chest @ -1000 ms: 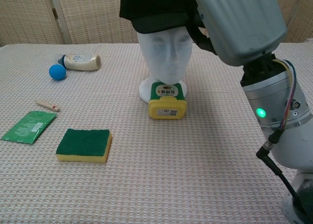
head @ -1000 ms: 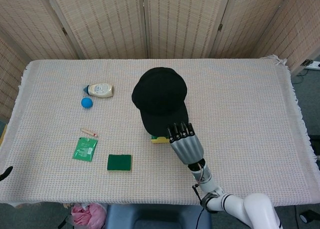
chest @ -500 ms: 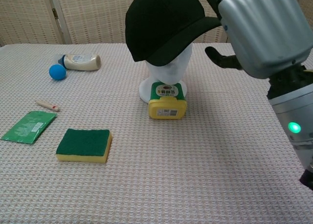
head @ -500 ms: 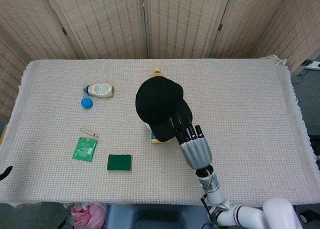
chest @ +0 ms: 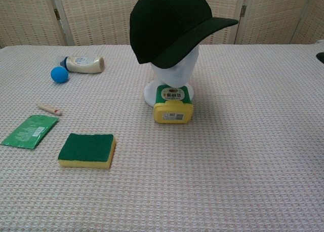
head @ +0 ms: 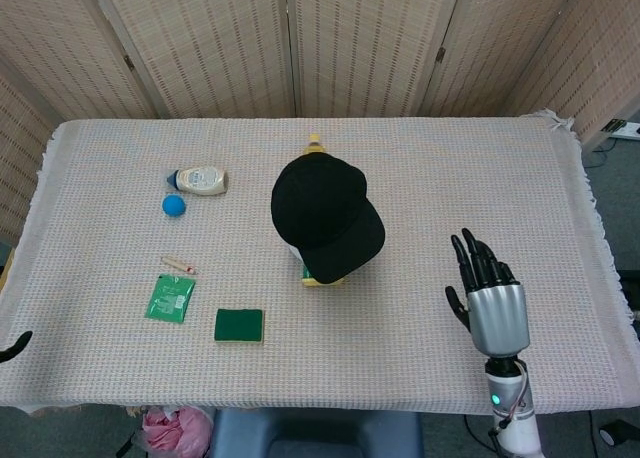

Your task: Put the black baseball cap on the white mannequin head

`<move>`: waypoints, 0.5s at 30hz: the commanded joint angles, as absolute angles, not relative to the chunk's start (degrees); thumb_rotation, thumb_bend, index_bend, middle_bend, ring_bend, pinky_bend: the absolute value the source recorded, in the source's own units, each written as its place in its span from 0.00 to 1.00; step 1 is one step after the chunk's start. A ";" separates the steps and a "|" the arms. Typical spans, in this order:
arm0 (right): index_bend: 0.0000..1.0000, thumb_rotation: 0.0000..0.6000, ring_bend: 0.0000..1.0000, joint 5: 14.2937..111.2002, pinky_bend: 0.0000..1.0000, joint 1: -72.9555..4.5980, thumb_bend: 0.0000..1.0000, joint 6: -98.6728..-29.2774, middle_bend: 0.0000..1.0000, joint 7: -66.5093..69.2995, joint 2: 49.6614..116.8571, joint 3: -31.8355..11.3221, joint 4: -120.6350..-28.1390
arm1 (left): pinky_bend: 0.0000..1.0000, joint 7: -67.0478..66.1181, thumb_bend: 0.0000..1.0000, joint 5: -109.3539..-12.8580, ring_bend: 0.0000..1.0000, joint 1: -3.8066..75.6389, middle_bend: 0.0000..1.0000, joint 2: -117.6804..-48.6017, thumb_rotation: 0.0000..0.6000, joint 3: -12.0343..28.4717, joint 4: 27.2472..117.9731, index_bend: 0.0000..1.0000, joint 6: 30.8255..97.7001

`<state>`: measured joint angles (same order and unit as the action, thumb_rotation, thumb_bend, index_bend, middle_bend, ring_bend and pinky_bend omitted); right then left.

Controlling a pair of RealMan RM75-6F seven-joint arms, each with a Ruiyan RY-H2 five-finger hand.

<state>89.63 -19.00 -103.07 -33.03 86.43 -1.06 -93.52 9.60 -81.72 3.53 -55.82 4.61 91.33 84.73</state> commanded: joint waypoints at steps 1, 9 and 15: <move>0.05 1.00 0.17 82.55 0.47 -16.28 0.16 -95.96 0.05 -24.45 78.59 0.19 -98.75 | 0.13 8.62 0.25 -81.60 0.00 3.40 0.00 -56.17 1.00 4.61 91.97 0.03 85.11; 0.00 1.00 0.05 77.80 0.36 -13.44 0.16 -87.99 0.00 -11.69 68.77 1.91 -96.06 | 0.13 5.17 0.24 -82.25 0.00 3.07 0.00 -57.05 1.00 3.72 93.60 0.03 85.38; 0.00 1.00 0.04 80.37 0.35 -11.68 0.16 -84.00 0.00 -3.12 66.72 4.52 -92.88 | 0.13 1.98 0.24 -82.52 0.00 2.40 0.00 -58.20 1.00 3.42 94.53 0.03 86.79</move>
